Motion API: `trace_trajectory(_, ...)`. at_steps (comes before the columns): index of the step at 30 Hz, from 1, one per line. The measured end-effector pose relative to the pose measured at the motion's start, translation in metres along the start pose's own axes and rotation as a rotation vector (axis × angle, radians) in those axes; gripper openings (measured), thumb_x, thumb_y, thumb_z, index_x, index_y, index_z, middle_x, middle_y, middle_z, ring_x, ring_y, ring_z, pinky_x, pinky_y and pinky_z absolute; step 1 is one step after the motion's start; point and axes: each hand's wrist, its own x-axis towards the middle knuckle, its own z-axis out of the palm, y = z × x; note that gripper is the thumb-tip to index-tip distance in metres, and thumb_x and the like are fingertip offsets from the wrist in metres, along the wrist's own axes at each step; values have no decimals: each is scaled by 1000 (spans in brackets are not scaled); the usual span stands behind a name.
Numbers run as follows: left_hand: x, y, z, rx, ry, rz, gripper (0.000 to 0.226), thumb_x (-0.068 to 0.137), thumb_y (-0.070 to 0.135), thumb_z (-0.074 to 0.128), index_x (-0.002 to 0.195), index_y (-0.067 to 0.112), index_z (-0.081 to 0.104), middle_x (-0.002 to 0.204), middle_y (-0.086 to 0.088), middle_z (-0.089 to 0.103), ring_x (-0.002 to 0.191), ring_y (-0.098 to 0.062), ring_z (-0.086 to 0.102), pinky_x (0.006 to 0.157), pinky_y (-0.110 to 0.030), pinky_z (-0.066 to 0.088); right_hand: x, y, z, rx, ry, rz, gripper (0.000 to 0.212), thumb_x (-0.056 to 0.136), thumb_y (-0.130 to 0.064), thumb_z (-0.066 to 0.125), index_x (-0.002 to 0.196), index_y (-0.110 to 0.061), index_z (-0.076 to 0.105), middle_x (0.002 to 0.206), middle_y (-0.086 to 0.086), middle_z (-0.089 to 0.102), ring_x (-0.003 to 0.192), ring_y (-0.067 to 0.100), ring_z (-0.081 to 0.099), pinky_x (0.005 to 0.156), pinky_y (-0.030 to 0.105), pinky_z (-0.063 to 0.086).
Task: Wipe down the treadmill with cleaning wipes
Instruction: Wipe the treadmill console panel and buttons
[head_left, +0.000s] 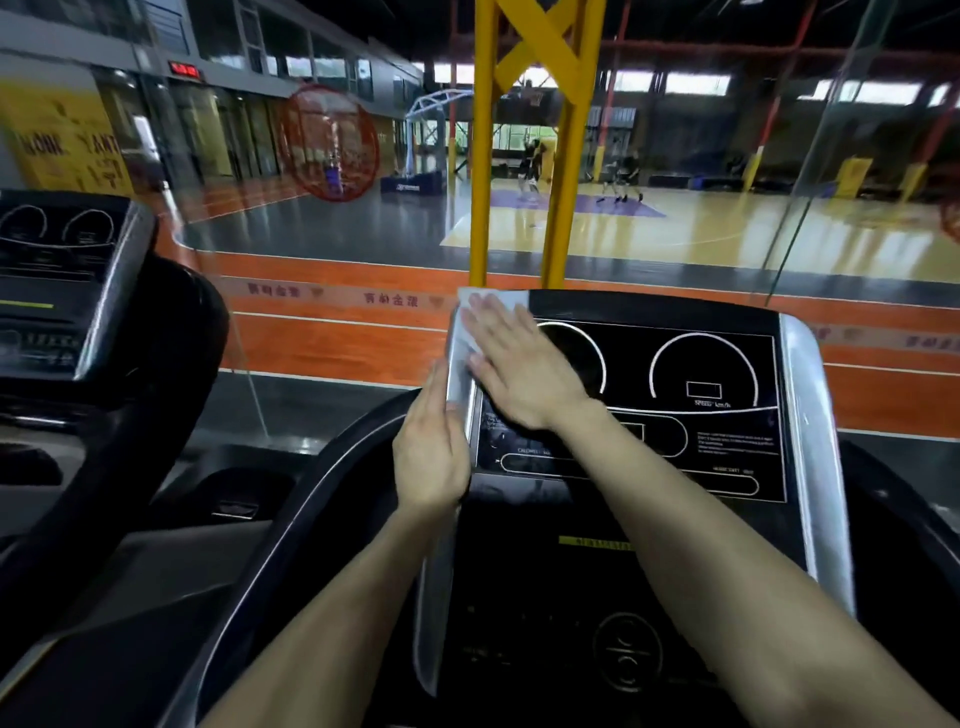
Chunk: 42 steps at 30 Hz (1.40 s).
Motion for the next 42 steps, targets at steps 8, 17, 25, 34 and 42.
trace_trajectory(8, -2, -2, 2, -77, 130, -50, 46, 104, 19, 38, 146, 19, 57, 138, -3, 70, 125, -27, 64, 104, -44, 49, -2, 4, -3, -36, -118, -56, 64, 115, -47, 15, 171, -18, 7, 179, 0, -1, 165, 14, -8, 134, 47, 5)
trace_trajectory(17, -5, -9, -13, -37, -37, -66, 46, 114, 35, 34, 159, 35, 45, 151, 4, 63, 134, -25, 62, 108, -44, 50, -89, -45, 15, 43, -161, -188, 62, 115, -34, 26, 171, -14, 7, 179, 5, -1, 165, 16, -5, 134, 47, 8)
trace_trajectory(25, -42, -38, -66, 209, -494, -152, 65, 110, 45, 52, 168, 49, 23, 140, -9, 72, 130, -39, 64, 111, -47, 50, -11, -11, 7, 38, -123, 22, 63, 112, -21, 35, 170, -13, 13, 179, 8, 6, 165, 20, -1, 134, 48, 7)
trace_trajectory(34, -92, -59, -70, 137, -536, -243, 69, 105, 51, 60, 164, 57, 26, 142, 5, 71, 135, -26, 64, 117, -39, 48, -51, -36, 19, 196, -181, -287, 101, 82, 17, 48, 170, -26, 21, 178, -6, 8, 165, 14, 3, 134, 38, 11)
trace_trajectory(42, -103, -61, -68, 20, -450, -273, 50, 101, 48, 66, 144, 65, 47, 121, 14, 79, 114, -22, 75, 100, -40, 60, -120, -90, -6, 528, -328, -328, 43, 114, -39, 41, 155, -42, 51, 164, -17, 45, 152, 6, 40, 130, 39, 25)
